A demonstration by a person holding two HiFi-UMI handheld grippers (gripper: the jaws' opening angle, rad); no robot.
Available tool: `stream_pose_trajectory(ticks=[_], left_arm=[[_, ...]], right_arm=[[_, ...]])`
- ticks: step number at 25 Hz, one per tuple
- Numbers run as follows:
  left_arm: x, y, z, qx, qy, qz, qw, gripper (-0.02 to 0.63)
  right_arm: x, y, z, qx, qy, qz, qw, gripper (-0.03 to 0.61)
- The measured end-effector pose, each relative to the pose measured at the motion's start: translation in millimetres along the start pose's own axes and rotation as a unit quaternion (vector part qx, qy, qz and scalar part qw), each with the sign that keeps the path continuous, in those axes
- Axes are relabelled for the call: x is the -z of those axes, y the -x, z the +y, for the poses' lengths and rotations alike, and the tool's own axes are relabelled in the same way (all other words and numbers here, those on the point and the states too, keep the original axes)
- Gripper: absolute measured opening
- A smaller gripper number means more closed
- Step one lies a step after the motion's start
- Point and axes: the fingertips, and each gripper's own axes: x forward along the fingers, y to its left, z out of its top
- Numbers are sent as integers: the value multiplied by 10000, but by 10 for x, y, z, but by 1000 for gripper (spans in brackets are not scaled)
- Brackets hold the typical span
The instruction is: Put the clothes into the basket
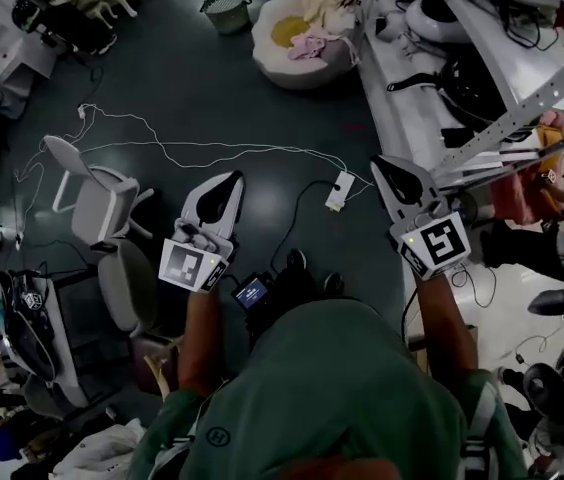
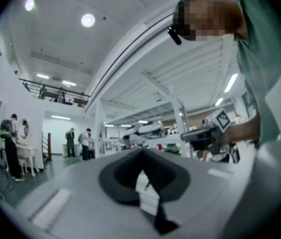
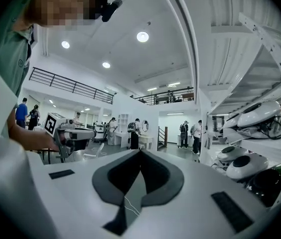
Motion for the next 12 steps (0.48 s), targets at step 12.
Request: stream_pose_trajectory(ticks=[12], left_arm=[[386, -702, 1424, 470, 62, 97, 9988, 5]], right_arm=[[56, -1454, -507, 424, -24, 36, 9991, 5]])
